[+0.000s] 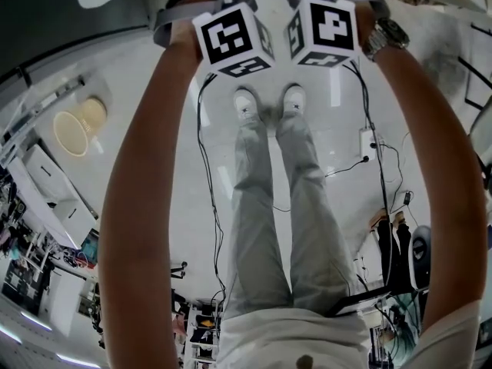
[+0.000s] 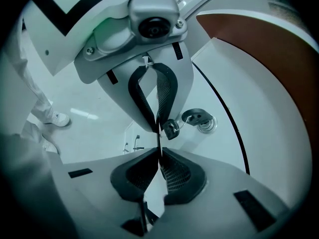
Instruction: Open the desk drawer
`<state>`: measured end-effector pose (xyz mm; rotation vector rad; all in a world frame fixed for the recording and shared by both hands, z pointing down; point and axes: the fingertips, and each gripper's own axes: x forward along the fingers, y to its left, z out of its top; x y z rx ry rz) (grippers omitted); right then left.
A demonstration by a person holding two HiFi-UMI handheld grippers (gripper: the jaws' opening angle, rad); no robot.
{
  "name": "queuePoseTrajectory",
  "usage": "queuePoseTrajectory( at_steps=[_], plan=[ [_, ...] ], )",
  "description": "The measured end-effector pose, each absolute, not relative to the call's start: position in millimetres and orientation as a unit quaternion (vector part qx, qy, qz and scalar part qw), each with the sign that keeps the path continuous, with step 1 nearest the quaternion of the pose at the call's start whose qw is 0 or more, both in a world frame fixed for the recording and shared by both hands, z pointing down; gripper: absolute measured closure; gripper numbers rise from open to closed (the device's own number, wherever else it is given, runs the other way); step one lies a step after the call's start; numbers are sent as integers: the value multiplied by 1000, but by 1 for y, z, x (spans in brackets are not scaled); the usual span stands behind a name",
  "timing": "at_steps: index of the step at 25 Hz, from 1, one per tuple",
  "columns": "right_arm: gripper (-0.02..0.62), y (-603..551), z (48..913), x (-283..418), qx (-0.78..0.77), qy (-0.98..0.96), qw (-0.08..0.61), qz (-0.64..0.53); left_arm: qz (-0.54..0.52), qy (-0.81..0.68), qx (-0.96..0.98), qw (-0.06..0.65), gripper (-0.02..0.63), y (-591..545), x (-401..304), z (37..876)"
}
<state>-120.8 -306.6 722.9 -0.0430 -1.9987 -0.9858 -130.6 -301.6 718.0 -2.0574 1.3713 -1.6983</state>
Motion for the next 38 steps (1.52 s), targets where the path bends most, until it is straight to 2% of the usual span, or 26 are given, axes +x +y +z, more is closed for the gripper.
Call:
queuePoseTrajectory(
  at_steps=[38],
  plan=[
    [555, -239, 722, -67, -53, -815, 433, -381, -571, 444, -689, 46, 570, -235, -83, 721]
  ],
)
